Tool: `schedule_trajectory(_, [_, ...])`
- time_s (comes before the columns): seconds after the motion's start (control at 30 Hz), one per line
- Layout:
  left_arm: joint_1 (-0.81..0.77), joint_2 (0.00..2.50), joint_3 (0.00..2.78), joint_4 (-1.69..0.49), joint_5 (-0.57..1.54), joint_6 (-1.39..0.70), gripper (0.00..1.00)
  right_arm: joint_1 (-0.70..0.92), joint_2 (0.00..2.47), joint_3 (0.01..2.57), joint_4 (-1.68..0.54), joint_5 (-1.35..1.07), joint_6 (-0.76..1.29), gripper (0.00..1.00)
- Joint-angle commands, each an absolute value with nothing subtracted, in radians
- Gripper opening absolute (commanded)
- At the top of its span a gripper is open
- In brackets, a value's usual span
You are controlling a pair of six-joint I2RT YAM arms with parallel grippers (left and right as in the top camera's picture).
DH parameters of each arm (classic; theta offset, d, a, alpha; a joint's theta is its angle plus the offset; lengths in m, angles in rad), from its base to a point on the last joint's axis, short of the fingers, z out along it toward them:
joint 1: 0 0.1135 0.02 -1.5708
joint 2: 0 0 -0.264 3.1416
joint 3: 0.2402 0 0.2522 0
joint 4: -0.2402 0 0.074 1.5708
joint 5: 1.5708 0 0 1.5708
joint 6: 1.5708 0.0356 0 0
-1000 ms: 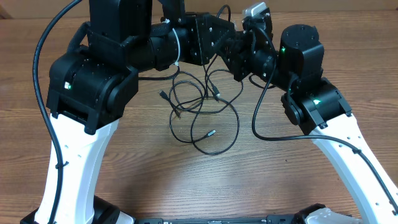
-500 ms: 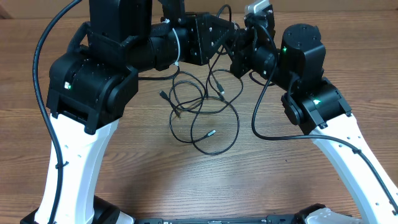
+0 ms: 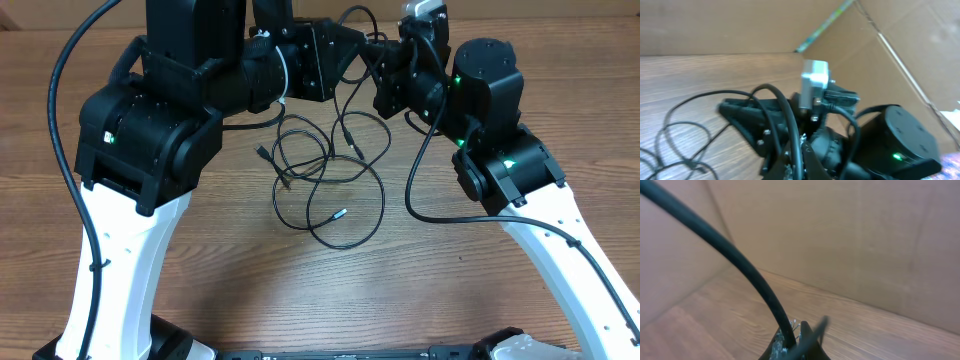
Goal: Untangle cables
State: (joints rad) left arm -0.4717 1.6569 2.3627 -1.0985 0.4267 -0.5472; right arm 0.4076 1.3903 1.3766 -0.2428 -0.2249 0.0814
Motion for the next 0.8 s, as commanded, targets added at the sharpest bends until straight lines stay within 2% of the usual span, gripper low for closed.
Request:
schedule_trajectory(0.0, [-0.477, 1.64, 2.372, -1.112, 0.321, -0.513, 0.14, 0.408, 1.382, 1.401, -0.265, -0.083, 0.083, 0.04])
schedule_trajectory(0.1, [-0.477, 1.64, 2.372, -1.134, 0.277, -0.49, 0.2, 0.408, 1.382, 1.401, -0.302, -0.006, 0.082, 0.04])
schedule_trajectory(0.17, [-0.477, 1.64, 2.372, -1.148, 0.265, -0.485, 0.3, 0.408, 1.382, 1.401, -0.318, 0.016, 0.082, 0.04])
schedule_trajectory(0.43, [-0.477, 1.64, 2.372, -1.221, 0.138, -0.467, 0.57, 0.408, 1.347, 1.401, -0.397, 0.201, 0.081, 0.04])
schedule_trajectory(0.6, [-0.476, 1.64, 2.372, -1.28, 0.04, -0.467, 0.59, 0.389, 1.318, 1.401, -0.505, 0.348, 0.078, 0.04])
schedule_trajectory(0.77, [-0.475, 1.64, 2.372, -1.356, -0.093, -0.467, 0.59, 0.284, 1.313, 1.401, -0.651, 0.374, 0.083, 0.04])
